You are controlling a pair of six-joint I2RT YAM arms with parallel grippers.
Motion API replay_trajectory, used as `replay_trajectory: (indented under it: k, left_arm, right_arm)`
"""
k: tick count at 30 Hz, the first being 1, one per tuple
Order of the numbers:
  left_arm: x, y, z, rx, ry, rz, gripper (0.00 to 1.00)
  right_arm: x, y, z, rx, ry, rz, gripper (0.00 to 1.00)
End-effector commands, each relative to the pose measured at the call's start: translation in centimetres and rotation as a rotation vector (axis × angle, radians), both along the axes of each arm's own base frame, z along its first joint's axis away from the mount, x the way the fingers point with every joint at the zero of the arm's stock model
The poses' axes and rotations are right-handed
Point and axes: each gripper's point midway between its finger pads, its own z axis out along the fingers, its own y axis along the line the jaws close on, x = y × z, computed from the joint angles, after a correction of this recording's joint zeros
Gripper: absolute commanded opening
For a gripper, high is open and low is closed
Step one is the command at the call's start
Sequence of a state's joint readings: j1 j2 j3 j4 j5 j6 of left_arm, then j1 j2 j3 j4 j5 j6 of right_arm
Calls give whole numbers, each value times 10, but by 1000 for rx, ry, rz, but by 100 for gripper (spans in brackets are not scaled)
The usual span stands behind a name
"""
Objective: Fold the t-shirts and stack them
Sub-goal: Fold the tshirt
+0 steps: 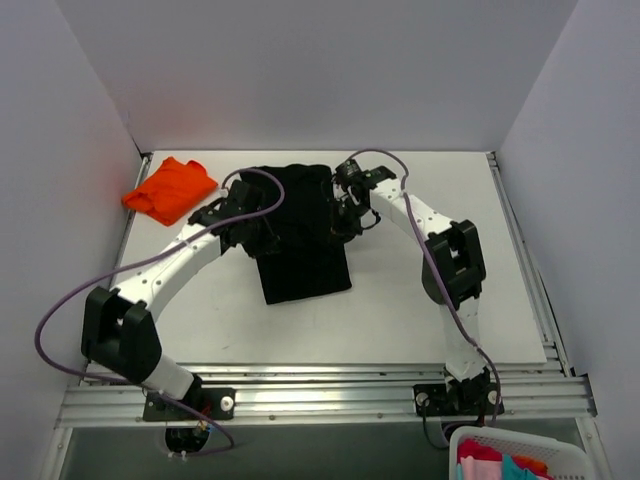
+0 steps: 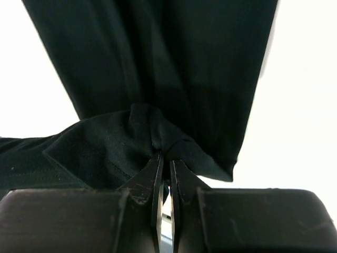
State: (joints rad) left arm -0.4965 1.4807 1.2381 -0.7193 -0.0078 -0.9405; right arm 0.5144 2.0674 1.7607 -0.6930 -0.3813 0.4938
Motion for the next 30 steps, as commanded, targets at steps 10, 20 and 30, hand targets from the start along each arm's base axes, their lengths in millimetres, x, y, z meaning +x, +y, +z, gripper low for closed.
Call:
replay_trajectory:
  k: [10,20,30]
  left_arm:
    - [95,11,6,-32,-61,-60,2]
    - [145,30,-17,-33,-32,-20,18]
    - [207,39,-9,-137,-115,-43,94]
  right_arm:
    - [65,-17,-33,-33,79,-62,0]
    - [137,-8,-17,187,0,-226,85]
    - [162,-30,28,249,-151,-320,97]
